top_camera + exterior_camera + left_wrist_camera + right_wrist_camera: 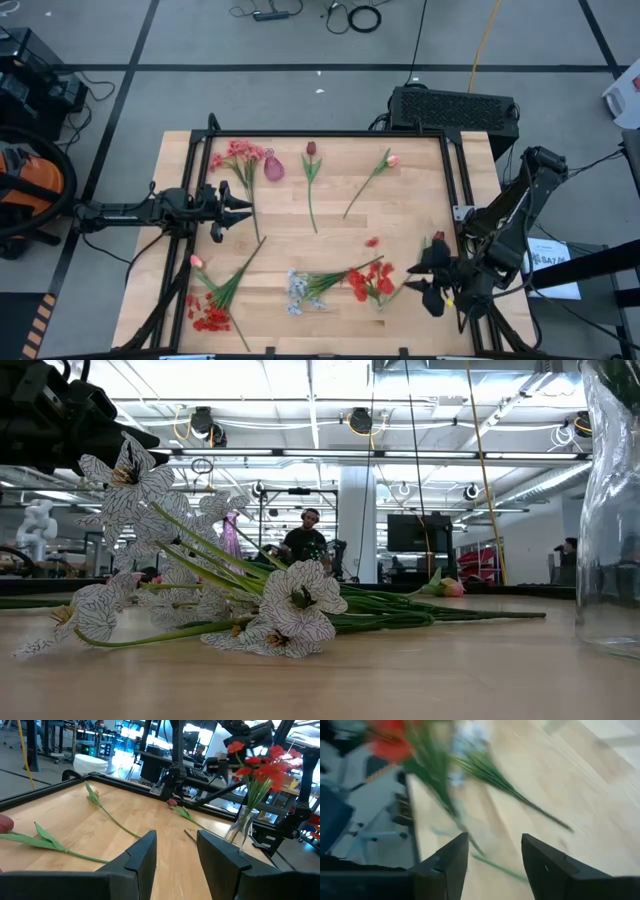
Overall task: Sort flowers into vase by color
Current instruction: Put the right red flowers into the transparent vase
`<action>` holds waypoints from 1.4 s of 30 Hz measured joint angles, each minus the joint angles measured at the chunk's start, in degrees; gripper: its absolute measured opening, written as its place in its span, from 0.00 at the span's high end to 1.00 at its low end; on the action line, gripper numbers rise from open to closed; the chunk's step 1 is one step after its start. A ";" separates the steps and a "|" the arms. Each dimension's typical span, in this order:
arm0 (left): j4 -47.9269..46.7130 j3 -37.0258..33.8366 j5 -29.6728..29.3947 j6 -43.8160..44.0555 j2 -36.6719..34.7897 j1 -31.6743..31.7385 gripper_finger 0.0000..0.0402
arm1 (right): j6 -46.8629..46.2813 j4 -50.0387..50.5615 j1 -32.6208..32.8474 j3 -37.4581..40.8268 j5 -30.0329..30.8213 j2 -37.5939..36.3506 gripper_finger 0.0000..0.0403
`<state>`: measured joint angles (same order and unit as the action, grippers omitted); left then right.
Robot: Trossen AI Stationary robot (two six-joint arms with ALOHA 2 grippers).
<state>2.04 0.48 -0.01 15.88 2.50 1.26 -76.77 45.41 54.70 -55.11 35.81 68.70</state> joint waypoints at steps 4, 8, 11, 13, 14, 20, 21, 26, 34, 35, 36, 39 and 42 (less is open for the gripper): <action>-0.02 0.00 -0.02 0.00 0.00 -0.01 0.63 | -13.33 10.98 -0.03 0.00 -0.21 -0.04 0.62; -0.01 -0.01 -0.02 0.00 0.00 0.01 0.63 | -29.98 21.31 -1.01 0.00 -0.20 -0.04 0.67; -0.02 0.01 -0.01 0.00 -0.01 0.01 0.63 | -40.85 26.13 -1.22 0.00 -0.18 0.25 0.70; 0.00 0.02 -0.02 0.00 -0.02 0.00 0.63 | -44.72 27.08 -1.80 0.00 -0.30 0.73 0.72; -0.02 -0.01 -0.02 0.00 -0.02 -0.01 0.63 | -45.14 26.86 -2.18 0.00 -0.32 0.85 0.73; 0.65 0.00 -0.68 0.65 -0.02 0.00 0.63 | -45.58 25.64 -5.39 0.00 -6.67 2.55 0.82; 0.62 -0.01 -0.66 1.56 0.00 -0.01 0.63 | -45.60 25.51 -5.95 0.00 -8.00 2.74 0.83; 0.91 0.00 0.07 14.32 0.00 -0.01 0.63 | -45.59 24.54 -9.68 0.00 -15.85 3.01 0.91; 1.66 0.11 -6.27 20.82 0.55 -0.01 0.63 | -30.82 23.29 -20.26 2.19 -16.67 -0.82 1.00; 1.29 0.40 -6.83 21.18 1.04 -0.01 0.63 | -27.92 21.93 -22.11 3.65 -16.65 -2.16 1.00; 1.18 0.79 -7.48 21.16 1.71 -0.01 0.63 | -24.83 19.78 -23.97 5.51 -16.68 -3.86 1.00; 1.39 3.18 -10.53 19.80 4.55 -0.19 0.63 | -16.06 11.25 -29.43 12.90 -16.70 -10.38 1.00; 1.27 6.39 -14.65 17.06 8.61 -0.80 0.63 | -8.44 3.87 -35.45 20.40 -17.92 -18.28 1.00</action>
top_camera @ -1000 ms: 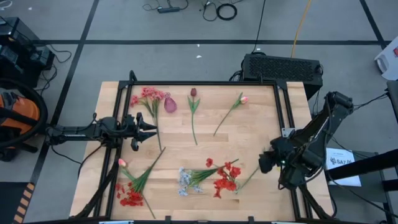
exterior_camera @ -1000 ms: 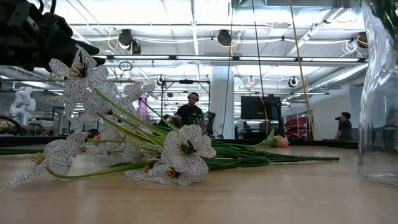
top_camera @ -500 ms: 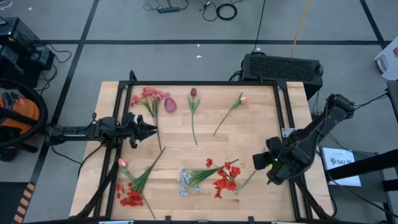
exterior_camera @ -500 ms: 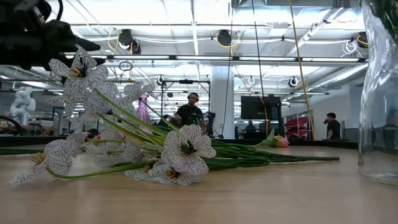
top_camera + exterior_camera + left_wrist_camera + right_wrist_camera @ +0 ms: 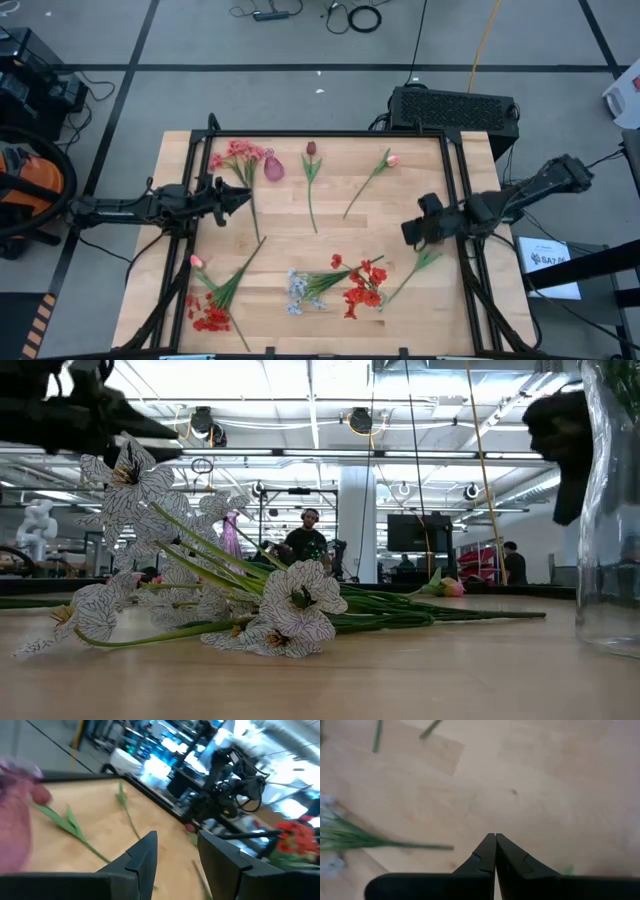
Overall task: Sort flowers into vase by color
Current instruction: Put the right red flowers into the transparent vase
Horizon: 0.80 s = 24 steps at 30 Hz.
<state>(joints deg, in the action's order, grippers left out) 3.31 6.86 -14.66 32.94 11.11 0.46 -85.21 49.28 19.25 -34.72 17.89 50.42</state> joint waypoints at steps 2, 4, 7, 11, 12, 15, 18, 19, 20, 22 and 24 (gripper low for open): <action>0.19 2.65 -3.20 -1.93 3.52 -0.49 0.63 | 5.35 -2.79 -4.44 4.12 -1.64 -5.03 1.00; 0.06 5.34 -6.25 -3.36 7.48 -0.87 0.63 | 11.54 -5.63 -9.15 7.16 -3.45 -9.48 1.00; -0.31 9.76 -11.07 -3.73 14.33 -1.33 0.63 | 22.12 -10.28 -16.61 10.15 -8.43 -14.49 1.00; -6.18 17.26 -17.69 -3.33 24.37 -1.37 0.63 | 36.02 -12.75 -26.73 11.19 -15.99 -16.30 1.00; -8.19 19.21 -19.63 -3.19 26.80 -1.37 0.63 | 39.09 -12.74 -29.19 11.20 -17.42 -16.20 1.00; -14.21 25.29 -25.79 2.49 33.67 -0.98 0.63 | 47.73 -13.79 -36.52 11.23 -23.01 -15.05 1.00; -22.40 31.84 -27.86 10.59 38.93 0.31 0.63 | 54.76 -16.97 -42.95 11.23 -30.18 -13.25 1.00; -25.89 33.72 -27.81 13.58 40.50 0.75 0.63 | 56.50 -17.99 -44.80 11.23 -32.33 -12.40 1.00; -29.41 35.63 -27.67 16.85 41.99 1.07 0.63 | 57.94 -18.95 -46.46 11.23 -33.85 -11.55 1.00; -36.23 38.94 -26.89 23.92 44.39 1.67 0.63 | 59.98 -20.55 -49.10 11.23 -35.48 -9.67 1.00; -42.72 41.28 -25.54 31.34 46.18 2.33 0.63 | 61.75 -21.96 -50.87 11.23 -36.50 -7.60 1.00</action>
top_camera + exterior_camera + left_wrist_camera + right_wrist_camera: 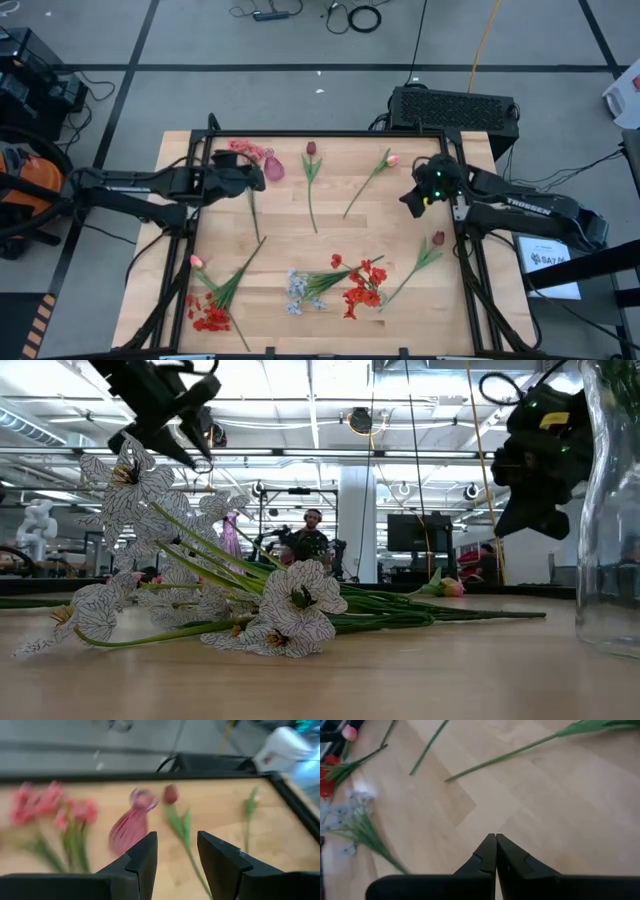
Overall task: Sort flowers into vase by color
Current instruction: Put the right red flowers into the transparent vase
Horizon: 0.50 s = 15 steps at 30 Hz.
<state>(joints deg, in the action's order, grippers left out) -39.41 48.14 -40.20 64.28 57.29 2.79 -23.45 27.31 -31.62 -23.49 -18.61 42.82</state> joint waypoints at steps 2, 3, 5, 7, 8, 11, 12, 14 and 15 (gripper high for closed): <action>-4.55 0.79 1.51 6.61 1.52 0.70 0.63 | 1.49 -0.18 -1.11 0.00 -0.79 1.86 1.00; -5.79 0.81 2.32 9.28 2.04 1.22 0.63 | 2.02 -0.18 -1.48 0.00 -1.16 2.85 1.00; -7.90 0.83 4.79 12.81 3.04 2.66 0.63 | 2.29 -0.09 -1.78 0.00 -1.27 4.47 1.00; -9.19 0.83 8.11 13.61 4.52 4.53 0.63 | 2.24 -0.11 -1.81 0.00 -1.27 5.73 1.00; -10.14 0.83 9.49 13.44 5.48 5.57 0.63 | 2.09 -0.14 -1.81 0.00 -1.27 6.25 1.00; -12.92 0.83 11.33 13.43 8.34 9.13 0.63 | 1.54 -0.14 -1.79 0.00 -1.29 7.14 1.00; -13.61 0.83 11.92 13.41 9.30 10.37 0.63 | 1.46 -0.17 -1.79 0.00 -1.27 7.20 1.00; -14.48 0.83 13.19 12.64 11.02 12.89 0.63 | 0.52 -0.20 -1.81 0.00 -1.25 7.20 1.00; -14.29 0.83 13.85 11.58 11.74 14.07 0.63 | 0.08 -0.29 -1.81 0.00 -1.25 7.20 1.00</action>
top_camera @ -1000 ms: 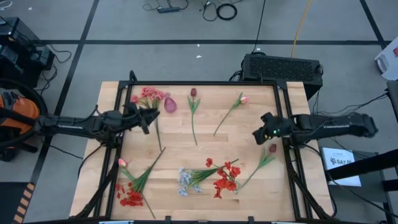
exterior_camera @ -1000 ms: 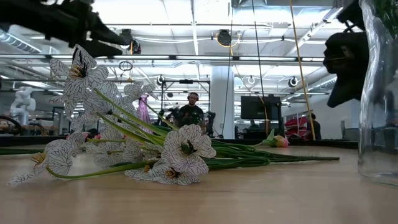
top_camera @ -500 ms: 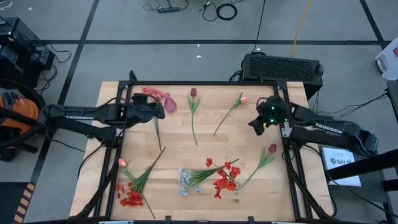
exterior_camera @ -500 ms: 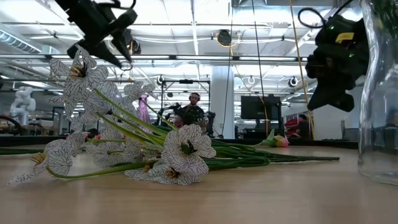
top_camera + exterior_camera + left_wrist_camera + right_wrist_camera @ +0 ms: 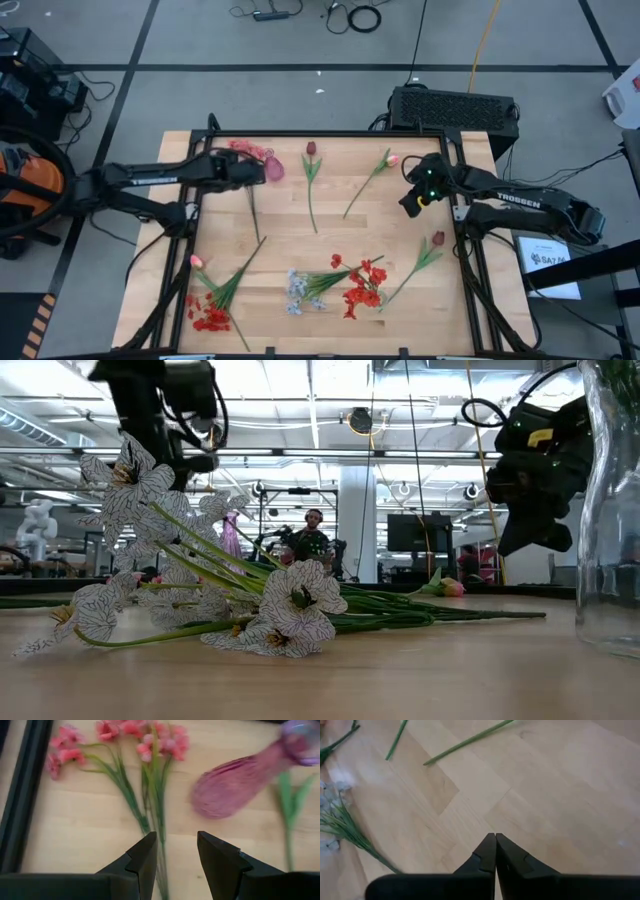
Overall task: Sort flowers into vase by color
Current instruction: Put the right red flowers into the transparent vase, then put the pink flowers into the pink vase
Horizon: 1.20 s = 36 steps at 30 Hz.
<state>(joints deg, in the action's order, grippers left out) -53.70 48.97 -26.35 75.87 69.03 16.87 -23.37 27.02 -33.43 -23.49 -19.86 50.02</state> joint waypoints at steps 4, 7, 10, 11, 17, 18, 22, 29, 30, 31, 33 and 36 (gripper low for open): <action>0.62 0.00 2.86 -5.69 3.35 5.15 0.63 | -1.75 -1.41 0.02 0.00 0.04 0.00 1.00; 0.65 0.00 6.47 -9.25 6.15 9.00 0.63 | -3.15 -3.30 0.02 0.00 0.11 0.00 1.00; 0.93 0.00 8.48 -12.39 8.99 11.97 0.63 | -4.53 -4.45 0.02 0.00 0.19 0.00 1.00; 1.15 0.00 8.73 -13.32 9.89 12.78 0.63 | -4.95 -4.84 0.02 0.00 0.22 0.00 1.00; 12.40 -4.45 15.96 -16.25 12.77 16.35 0.63 | -7.37 -5.90 0.02 0.00 0.22 0.00 1.00; 14.06 -5.54 16.99 -16.24 13.02 16.61 0.63 | -7.50 -5.86 0.02 0.00 0.22 0.00 1.00; 17.11 -8.92 18.84 -14.45 13.36 16.87 0.63 | -8.83 -5.88 0.04 0.00 0.24 0.00 1.00; 18.24 -9.27 18.69 -13.32 13.34 16.87 0.63 | -8.95 -5.90 0.04 0.00 0.44 0.00 1.00; 18.50 -9.27 18.87 -13.31 13.34 16.87 0.63 | -8.95 -5.90 0.04 0.00 0.44 0.00 1.00; 18.72 -9.27 19.27 -13.28 13.35 16.87 0.63 | -8.97 -5.91 0.04 0.00 0.44 0.00 1.00; 18.83 -9.27 20.00 -13.21 13.34 16.68 0.63 | -8.95 -5.94 0.04 0.00 0.44 0.00 1.00; 18.77 -9.29 20.48 -13.17 13.17 15.82 0.63 | -8.90 -5.96 0.04 0.00 0.44 0.00 1.00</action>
<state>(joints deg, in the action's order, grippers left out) -34.94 39.68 -5.87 62.70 82.20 32.69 -32.27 21.06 -33.39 -23.49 -19.42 50.02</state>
